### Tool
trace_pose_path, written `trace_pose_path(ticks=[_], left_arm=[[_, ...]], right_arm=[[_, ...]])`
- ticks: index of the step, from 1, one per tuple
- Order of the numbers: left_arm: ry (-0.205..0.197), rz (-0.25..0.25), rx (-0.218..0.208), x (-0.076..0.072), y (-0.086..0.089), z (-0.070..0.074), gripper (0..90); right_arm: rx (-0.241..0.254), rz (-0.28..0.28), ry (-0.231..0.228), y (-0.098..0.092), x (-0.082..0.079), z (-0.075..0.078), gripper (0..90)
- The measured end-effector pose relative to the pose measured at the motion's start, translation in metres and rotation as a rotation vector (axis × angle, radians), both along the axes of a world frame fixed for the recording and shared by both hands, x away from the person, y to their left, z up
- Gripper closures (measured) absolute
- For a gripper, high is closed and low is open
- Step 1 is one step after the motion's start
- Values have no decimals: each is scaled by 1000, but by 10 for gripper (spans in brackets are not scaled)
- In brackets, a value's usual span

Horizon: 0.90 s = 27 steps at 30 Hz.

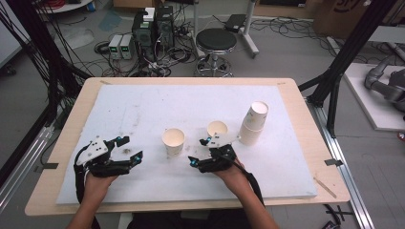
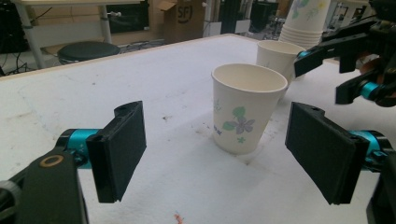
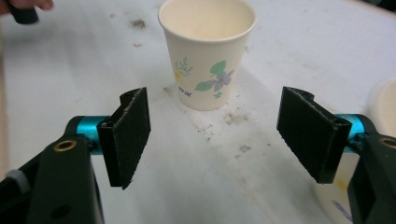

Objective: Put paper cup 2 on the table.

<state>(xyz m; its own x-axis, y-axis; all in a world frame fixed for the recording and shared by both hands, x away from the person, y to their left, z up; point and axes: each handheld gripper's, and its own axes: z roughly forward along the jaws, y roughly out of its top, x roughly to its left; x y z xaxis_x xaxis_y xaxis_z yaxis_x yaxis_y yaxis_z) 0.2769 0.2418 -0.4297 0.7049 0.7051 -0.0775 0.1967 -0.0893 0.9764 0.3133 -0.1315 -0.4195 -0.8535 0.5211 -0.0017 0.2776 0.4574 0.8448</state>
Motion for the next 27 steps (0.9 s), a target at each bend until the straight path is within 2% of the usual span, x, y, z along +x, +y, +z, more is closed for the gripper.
trace_pose_path(ticks=[5, 7, 12, 14, 20, 22, 27], left_arm=[[5, -3, -29, 2, -3, 0, 186], [7, 5, -39, 3, -4, 0, 169], [-1, 10, -50, 3, -7, 1, 166], [0, 7, -43, 3, -7, 1, 166], [-14, 20, -57, 1, -5, 2, 169], [-15, 22, -62, 0, -5, 3, 169], [-28, 23, -55, -3, -5, 5, 170]], right_arm=[[41, -16, -59, -30, -12, 14, 256], [54, -50, -79, -43, -16, 18, 219], [69, -126, -107, -78, -25, 24, 205], [56, -165, -135, -95, -30, 25, 205], [49, -277, -154, -140, -40, 22, 205], [63, -315, -153, -152, -44, 21, 205], [76, -374, -168, -169, -53, 19, 204]])
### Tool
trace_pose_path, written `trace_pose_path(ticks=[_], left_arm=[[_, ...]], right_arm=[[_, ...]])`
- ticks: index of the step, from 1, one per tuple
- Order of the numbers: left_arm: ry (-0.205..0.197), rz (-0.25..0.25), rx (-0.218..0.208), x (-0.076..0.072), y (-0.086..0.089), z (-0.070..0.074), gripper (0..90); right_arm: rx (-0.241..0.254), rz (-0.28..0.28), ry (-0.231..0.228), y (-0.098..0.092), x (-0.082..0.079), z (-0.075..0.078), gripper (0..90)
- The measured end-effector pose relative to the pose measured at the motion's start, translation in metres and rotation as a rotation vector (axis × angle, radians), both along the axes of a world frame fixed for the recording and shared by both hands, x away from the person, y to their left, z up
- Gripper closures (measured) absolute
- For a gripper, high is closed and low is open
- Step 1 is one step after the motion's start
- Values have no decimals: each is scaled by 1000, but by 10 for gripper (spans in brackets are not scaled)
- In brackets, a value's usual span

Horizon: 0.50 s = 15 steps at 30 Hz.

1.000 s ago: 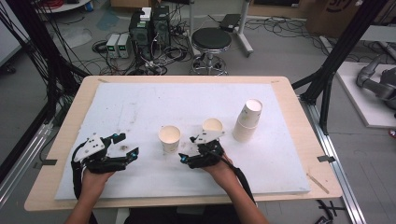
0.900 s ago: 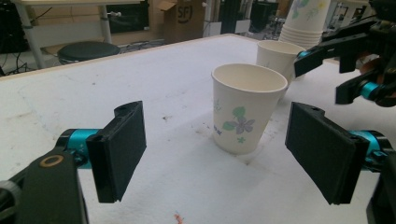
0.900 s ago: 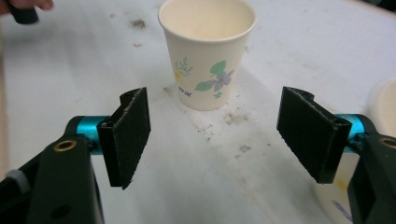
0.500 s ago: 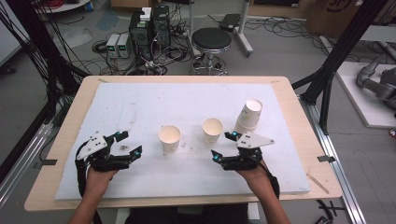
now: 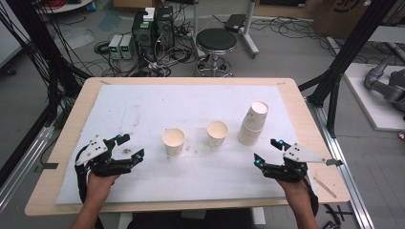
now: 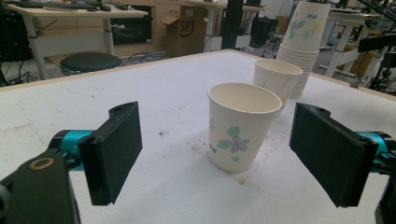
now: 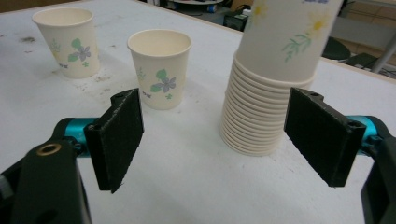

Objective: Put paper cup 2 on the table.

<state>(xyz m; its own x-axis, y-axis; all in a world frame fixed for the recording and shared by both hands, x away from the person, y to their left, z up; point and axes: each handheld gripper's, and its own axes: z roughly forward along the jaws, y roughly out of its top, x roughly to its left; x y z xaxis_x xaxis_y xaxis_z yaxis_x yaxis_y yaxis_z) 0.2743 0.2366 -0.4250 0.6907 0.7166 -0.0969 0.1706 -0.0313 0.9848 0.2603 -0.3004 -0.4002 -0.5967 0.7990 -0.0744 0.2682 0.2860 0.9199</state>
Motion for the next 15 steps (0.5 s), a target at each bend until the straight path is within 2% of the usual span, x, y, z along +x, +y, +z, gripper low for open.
trace_pose_path(ticks=[7, 15], left_arm=[[-17, 7, -1, -7, 3, 4, 171], [-12, 6, -6, -5, 4, 3, 172]], right_arm=[[4, -26, 7, -5, -9, -1, 204], [-7, -41, 9, -6, -9, -3, 204]])
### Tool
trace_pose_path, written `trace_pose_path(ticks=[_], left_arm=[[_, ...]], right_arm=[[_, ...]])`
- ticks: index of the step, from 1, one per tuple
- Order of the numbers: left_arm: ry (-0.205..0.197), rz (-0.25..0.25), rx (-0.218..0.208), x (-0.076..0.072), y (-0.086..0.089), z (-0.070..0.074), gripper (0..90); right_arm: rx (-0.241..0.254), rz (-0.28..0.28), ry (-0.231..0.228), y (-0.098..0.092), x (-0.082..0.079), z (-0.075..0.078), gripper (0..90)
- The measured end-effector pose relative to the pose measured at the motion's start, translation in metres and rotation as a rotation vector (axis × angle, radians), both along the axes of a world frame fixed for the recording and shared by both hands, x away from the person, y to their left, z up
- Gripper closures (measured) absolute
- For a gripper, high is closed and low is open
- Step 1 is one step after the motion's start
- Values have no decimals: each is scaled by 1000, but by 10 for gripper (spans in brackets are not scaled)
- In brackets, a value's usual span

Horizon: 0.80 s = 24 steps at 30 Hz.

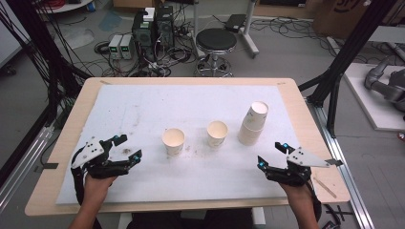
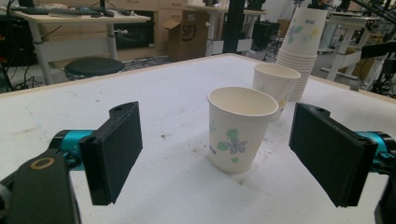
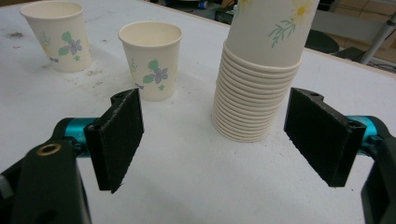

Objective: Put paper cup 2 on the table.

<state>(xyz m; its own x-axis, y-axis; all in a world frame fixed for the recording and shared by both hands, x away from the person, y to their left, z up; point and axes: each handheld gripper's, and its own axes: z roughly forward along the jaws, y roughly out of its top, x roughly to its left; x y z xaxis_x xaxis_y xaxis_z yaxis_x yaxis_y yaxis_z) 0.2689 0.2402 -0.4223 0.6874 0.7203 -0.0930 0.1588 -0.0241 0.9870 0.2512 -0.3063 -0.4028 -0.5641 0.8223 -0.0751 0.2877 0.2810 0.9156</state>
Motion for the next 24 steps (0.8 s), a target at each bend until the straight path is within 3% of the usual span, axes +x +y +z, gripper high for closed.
trace_pose_path(ticks=[24], left_arm=[[16, 3, 14, 0, -1, -4, 172]], right_arm=[[-16, 17, -8, 2, 5, -5, 204]])
